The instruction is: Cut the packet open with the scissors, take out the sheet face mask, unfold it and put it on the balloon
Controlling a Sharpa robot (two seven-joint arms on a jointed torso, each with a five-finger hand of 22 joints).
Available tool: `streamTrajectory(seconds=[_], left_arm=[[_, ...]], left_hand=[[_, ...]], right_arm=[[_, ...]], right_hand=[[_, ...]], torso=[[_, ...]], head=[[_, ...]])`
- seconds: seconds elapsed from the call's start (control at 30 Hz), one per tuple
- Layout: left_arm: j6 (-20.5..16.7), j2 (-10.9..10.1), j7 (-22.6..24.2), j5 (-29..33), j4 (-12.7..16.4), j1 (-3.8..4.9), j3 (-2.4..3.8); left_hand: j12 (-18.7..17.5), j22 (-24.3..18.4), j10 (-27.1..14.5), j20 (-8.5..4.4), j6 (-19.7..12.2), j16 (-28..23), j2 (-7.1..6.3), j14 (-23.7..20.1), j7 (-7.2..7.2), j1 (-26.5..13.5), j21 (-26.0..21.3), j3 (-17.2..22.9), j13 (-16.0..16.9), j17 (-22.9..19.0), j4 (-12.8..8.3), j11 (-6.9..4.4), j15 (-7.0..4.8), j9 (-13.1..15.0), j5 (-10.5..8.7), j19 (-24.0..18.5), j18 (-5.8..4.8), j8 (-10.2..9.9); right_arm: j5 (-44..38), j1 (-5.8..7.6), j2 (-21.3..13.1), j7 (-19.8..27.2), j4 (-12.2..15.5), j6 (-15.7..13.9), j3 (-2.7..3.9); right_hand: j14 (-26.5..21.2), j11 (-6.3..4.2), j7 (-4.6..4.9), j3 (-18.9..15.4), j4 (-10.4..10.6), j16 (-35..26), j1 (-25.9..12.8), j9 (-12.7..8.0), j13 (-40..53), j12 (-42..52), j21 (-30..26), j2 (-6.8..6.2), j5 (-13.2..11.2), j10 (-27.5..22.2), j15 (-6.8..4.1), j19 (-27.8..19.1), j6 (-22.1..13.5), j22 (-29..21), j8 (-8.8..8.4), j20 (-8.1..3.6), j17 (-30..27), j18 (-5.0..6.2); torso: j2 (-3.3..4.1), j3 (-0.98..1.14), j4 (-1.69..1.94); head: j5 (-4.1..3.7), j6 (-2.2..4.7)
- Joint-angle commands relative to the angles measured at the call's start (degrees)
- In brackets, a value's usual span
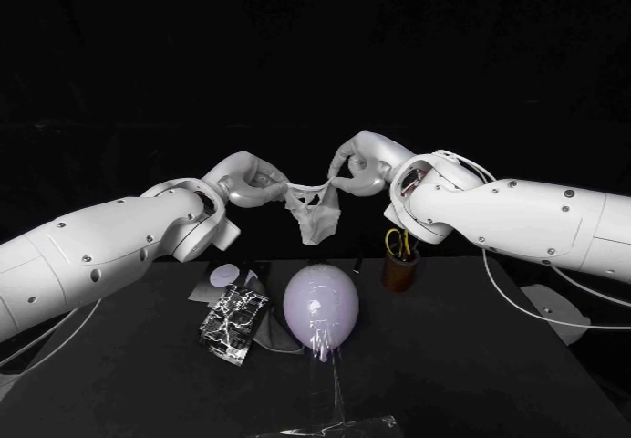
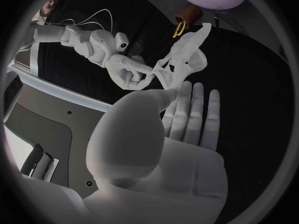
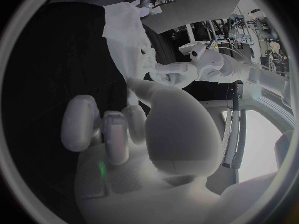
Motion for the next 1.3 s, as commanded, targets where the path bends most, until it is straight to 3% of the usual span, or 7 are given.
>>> streamTrajectory(seconds=[0.03,0.27,0.4,0.7,1.0,1.23,1.3], left_arm=[[-1.5,0.0,0.9,4.2,0.0,0.04,0.03],[0.2,0.2,1.2,5.8,-0.2,-0.24,-0.33],[0.8,0.6,1.1,6.1,-0.6,-0.51,-0.47],[1.2,1.4,0.7,7.9,-2.0,-1.12,-0.7],[2.3,1.3,0.9,9.0,-2.5,-2.11,-0.78],[3.5,0.8,1.8,12.4,-2.9,-4.56,-0.8],[3.7,0.8,2.2,13.5,-3.1,-5.57,-0.8]], left_hand=[[-0.3,0.0,-0.3,-0.08,-0.4,0.0,0.17,-0.2,0.17,-0.5,0.3,0.4,-0.1,0.1,0.1,0.34,0.22,0.1,0.33,0.3,0.96,0.2],[-0.8,-0.1,-2.2,0.01,-1.6,-0.2,-2.85,-0.6,0.8,-1.9,0.2,-1.4,-0.3,0.2,0.2,0.98,0.6,0.2,0.28,0.1,0.89,0.1],[-0.9,-0.3,-4.6,0.04,-3.9,-0.6,-6.29,-1.5,1.83,-3.3,0.0,-3.8,-0.5,0.2,0.3,1.9,1.16,-0.2,0.3,-0.2,0.75,-1.0],[-0.8,-0.6,-7.6,0.06,-6.2,-1.3,-8.56,-2.7,2.58,-4.8,-0.5,-6.8,-0.4,0.2,1.0,2.78,1.85,-1.0,0.29,-0.5,0.55,-2.2],[-0.7,-0.8,-9.5,0.1,-7.7,-2.2,-9.52,-3.8,2.52,-5.8,-1.5,-11.2,-0.3,0.1,2.0,3.01,2.22,-1.6,0.3,-1.6,-0.14,-2.8],[-0.5,-0.8,-11.6,0.16,-10.1,-4.1,-7.71,-5.7,1.9,-3.4,-2.9,-19.3,-0.3,-0.6,2.9,3.49,2.84,-2.5,0.31,-3.2,-1.39,-3.3],[-0.4,-0.8,-11.5,0.11,-10.0,-4.3,-7.35,-5.9,0.9,-2.6,-3.0,-19.9,-0.2,-0.7,2.7,3.66,3.07,-2.5,0.31,-3.2,-1.49,-3.1]], right_arm=[[2.0,0.08,-0.1,2.0,0.3,-1.6,0.07],[2.6,0.31,0.2,1.7,0.5,-2.2,0.15],[3.2,0.62,0.4,1.4,0.6,-2.8,0.22],[3.7,1.52,1.2,0.5,0.0,-3.0,0.37],[3.4,1.91,1.4,-0.9,-0.2,-2.8,0.46],[3.0,1.97,2.3,-2.5,-0.6,-4.8,0.5],[3.4,1.97,2.7,-2.9,-0.8,-5.9,0.52]], right_hand=[[6.0,0.03,0.15,0.2,-0.3,0.2,-0.1,0.6,5.2,-0.1,-0.3,0.52,0.3,0.7,-0.14,0.5,0.2,10.0,0.8,-0.07,15.1,-0.57],[6.0,0.04,0.17,0.3,-0.3,0.2,0.0,0.6,5.2,-0.1,-0.3,0.54,0.3,0.6,-0.14,0.5,0.2,10.0,0.78,-0.07,15.1,-0.57],[6.0,0.04,0.18,0.3,-0.3,0.2,0.0,0.6,5.3,0.0,-0.2,0.55,0.3,0.7,-0.15,0.5,0.1,10.1,0.77,-0.08,15.1,-0.59],[6.0,0.04,0.19,0.3,-0.4,0.2,0.0,0.6,5.2,0.0,-0.2,0.55,0.3,0.7,-0.15,0.6,0.1,10.1,0.77,-0.08,15.1,-0.59],[6.0,0.05,0.19,0.3,-0.4,0.2,0.0,0.6,5.2,0.0,-0.1,0.56,0.3,0.7,-0.15,0.6,0.1,10.1,0.76,-0.08,15.1,-0.59],[6.0,0.05,0.2,0.3,-0.5,0.2,0.0,0.6,5.3,0.0,-0.2,0.57,0.3,0.7,-0.16,0.5,0.1,10.1,0.76,-0.09,15.1,-0.57],[6.0,0.05,0.2,0.3,-0.5,0.2,0.0,0.6,5.3,0.0,-0.2,0.57,0.3,0.7,-0.16,0.5,0.1,10.1,0.76,-0.09,15.1,-0.57]], torso=[[0.07,-0.02,-0.03],[0.03,-0.05,0.03],[-0.01,-0.08,0.02],[-0.01,-0.06,0.08],[-0.05,-0.06,0.04],[-0.01,0.01,0.07],[0.02,0.0,0.08]], head=[[-0.11,-0.05],[-0.38,-0.24],[-0.52,-0.27],[-0.92,0.01],[-1.18,0.11],[-1.3,0.32],[-1.31,0.38]])
